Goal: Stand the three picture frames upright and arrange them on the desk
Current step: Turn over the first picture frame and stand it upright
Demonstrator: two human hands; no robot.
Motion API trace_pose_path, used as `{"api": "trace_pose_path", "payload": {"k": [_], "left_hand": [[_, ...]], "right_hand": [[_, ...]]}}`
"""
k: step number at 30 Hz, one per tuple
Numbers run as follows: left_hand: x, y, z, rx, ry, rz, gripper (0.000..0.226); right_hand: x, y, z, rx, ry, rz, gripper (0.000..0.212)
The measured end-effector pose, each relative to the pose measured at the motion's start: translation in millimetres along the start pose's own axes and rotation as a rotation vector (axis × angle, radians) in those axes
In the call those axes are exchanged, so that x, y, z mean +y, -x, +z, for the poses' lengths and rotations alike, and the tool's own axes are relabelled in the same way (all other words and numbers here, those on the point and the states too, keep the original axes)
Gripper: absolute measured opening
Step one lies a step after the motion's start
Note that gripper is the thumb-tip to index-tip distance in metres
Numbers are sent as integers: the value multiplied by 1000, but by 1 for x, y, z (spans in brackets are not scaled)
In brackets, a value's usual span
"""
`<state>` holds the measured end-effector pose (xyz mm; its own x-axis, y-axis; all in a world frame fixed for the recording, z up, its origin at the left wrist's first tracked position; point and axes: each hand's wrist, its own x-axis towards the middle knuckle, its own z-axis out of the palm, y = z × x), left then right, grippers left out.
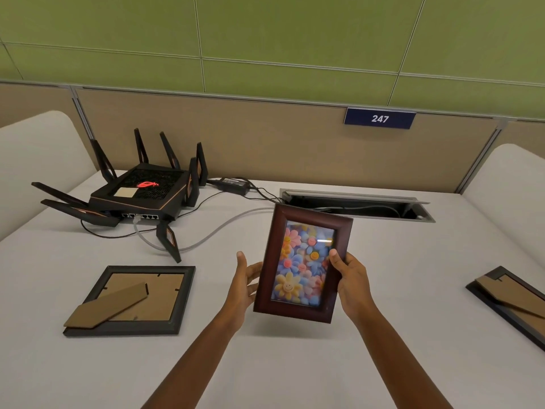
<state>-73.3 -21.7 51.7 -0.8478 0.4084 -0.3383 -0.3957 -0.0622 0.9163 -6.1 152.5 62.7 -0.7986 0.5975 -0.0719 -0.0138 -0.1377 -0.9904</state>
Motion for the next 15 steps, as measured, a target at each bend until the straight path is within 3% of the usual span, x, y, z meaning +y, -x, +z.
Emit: {"api": "trace_pose_path", "payload": {"k": [8,15], "left_hand": [[-31,-3,14,38,-120,177,28],[-42,-10,20,38,-252,200,38]], "right_hand": [[-7,-36,-1,-15,91,-45,19],[4,-49,-6,-25,128,-12,18]]}}
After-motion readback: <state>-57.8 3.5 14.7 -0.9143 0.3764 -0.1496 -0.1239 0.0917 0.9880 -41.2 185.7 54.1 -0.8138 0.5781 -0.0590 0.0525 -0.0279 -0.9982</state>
